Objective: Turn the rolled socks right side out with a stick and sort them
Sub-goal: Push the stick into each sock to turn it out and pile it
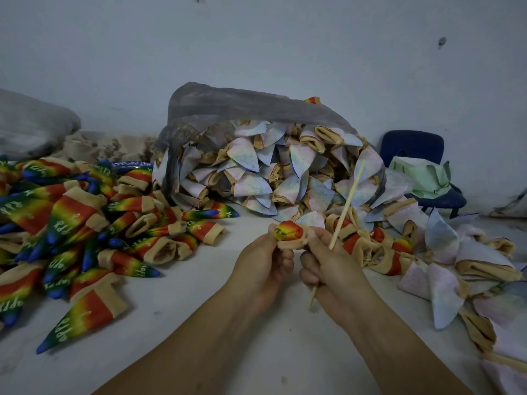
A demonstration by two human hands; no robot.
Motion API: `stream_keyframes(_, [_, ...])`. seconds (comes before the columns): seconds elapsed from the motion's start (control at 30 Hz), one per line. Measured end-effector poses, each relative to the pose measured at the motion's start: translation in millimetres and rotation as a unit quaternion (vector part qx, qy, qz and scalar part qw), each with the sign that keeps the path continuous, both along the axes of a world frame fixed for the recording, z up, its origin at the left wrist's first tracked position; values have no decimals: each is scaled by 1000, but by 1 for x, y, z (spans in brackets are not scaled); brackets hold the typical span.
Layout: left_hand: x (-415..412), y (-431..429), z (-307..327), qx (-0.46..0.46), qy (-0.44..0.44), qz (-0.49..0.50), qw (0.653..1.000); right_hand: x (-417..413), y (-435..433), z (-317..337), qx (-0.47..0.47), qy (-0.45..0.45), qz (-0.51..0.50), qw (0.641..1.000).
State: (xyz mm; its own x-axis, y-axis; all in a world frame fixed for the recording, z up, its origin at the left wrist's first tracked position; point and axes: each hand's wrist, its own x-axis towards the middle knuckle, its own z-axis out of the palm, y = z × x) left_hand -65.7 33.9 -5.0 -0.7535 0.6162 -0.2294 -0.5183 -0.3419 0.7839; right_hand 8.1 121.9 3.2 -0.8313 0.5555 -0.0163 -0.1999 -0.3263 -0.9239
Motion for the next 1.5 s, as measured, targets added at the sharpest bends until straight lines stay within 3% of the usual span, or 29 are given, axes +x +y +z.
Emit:
stream_keyframes(0.1, [4, 2, -4, -106, 132, 15, 986, 1, 4, -1, 27, -11, -13, 1000])
stream_keyframes(0.17, [2, 0, -4, -147, 165, 42, 974, 2, 5, -6, 167, -61, -38, 983])
stream_keyframes(0.23, [-3, -3, -6, -161, 182, 67, 968, 2, 4, -10, 325, -85, -73, 939])
stream_keyframes(0.33, [-6, -6, -6, -142, 146, 78, 976, 2, 2, -11, 462, -63, -119, 876])
stream_keyframes(0.43, [-8, -6, 1, -24, 27, 77, 996, 3, 3, -12, 531, -67, -131, 834])
stream_keyframes(0.53, [-10, -7, 2, 60, 8, 62, 996, 3, 8, -14, 534, -63, -147, 830])
stream_keyframes(0.67, [-6, -4, -2, 36, 52, 0, 998, 2, 11, -14, 540, -54, -160, 824])
stream_keyframes(0.87, [-12, -7, -2, 69, -124, -51, 989, 4, 12, -13, 559, -41, -127, 818])
stream_keyframes(1.0, [-13, -9, -2, 111, -157, -100, 976, 4, 12, -12, 544, -40, -118, 830])
stream_keyframes(1.13, [-14, -10, -4, 127, -130, -143, 973, 7, 14, -11, 533, -40, -115, 837])
stream_keyframes(1.5, [-13, -8, -2, 75, -49, -78, 993, 6, 11, -10, 498, -49, -142, 854])
